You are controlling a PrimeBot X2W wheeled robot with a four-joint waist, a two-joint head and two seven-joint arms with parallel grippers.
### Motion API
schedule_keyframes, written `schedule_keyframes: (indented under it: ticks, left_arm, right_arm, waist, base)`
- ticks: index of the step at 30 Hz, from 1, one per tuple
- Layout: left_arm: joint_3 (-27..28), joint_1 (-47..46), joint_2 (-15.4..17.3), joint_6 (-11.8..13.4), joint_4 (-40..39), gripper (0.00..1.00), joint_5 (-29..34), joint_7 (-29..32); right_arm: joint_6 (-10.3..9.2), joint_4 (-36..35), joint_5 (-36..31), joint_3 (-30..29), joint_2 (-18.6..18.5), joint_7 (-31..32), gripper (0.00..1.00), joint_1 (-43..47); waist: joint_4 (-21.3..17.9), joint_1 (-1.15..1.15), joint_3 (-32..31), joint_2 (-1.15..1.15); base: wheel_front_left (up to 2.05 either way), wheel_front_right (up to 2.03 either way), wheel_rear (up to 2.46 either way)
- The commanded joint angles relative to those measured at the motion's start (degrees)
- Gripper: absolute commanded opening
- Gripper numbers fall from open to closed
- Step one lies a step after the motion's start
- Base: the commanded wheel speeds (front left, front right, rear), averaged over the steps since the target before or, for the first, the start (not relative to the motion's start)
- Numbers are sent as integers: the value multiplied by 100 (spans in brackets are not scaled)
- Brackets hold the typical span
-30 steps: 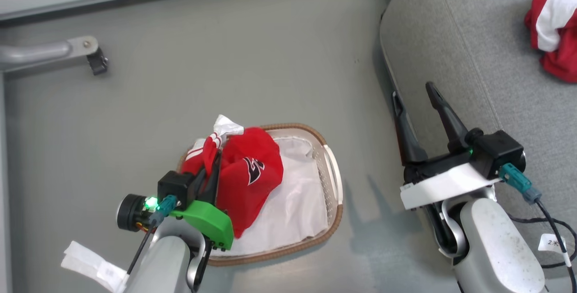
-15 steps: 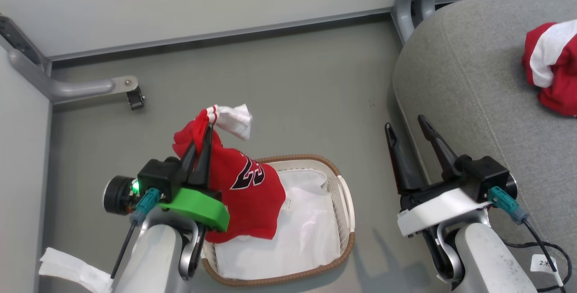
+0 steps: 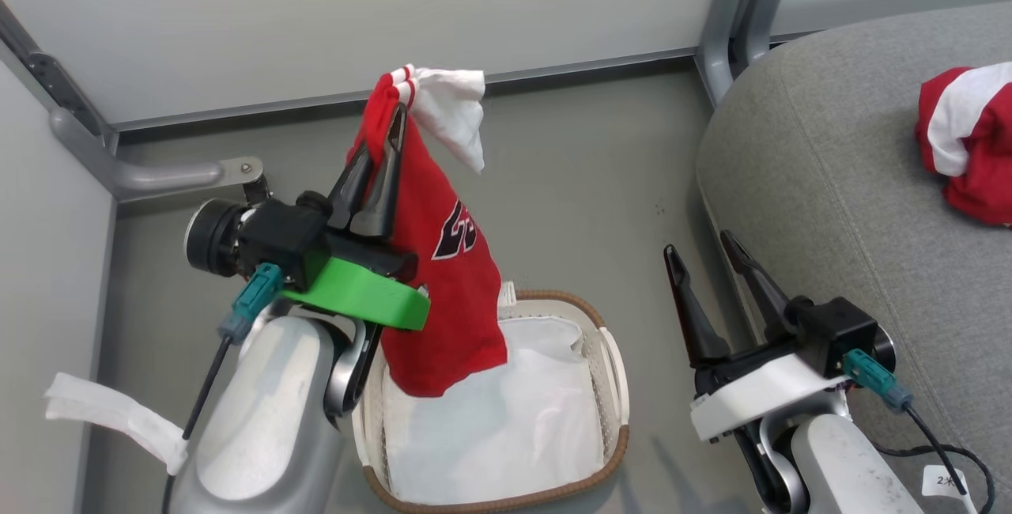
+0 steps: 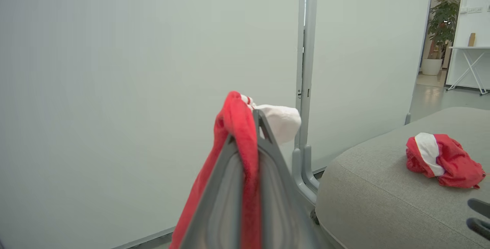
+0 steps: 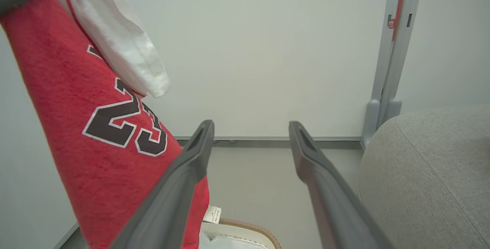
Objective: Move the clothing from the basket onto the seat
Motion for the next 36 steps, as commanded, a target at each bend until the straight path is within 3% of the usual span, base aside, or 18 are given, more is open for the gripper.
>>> schedule_keyframes:
  ticks: [1, 11, 27, 36]
  left_arm:
    - [-36, -126, 37, -23, -67, 0, -39, -19]
    - [-234, -450, -49, -23, -271, 0, -122, -18]
    - [-597, -446, -154, -23, -269, 0, -148, -18]
    - [-991, -467, -159, 94, -284, 0, -249, -19]
  right_arm:
    - [-8, 16, 11, 14, -25, -27, 100, 91]
    - [-8, 6, -27, 80, -26, -27, 100, 74]
    - [-8, -161, -65, 1928, -28, -26, 100, -1293]
    - [-8, 373, 20, 2208, -26, -22, 100, -1944]
  waist:
    - [-2, 0, -10, 0]
    - [50, 0, 2, 0]
    - [241, 0, 62, 0]
    - [443, 0, 59, 0]
  base:
    - [0, 0, 0]
    - [0, 0, 0]
    - [0, 0, 0]
    - [0, 0, 0]
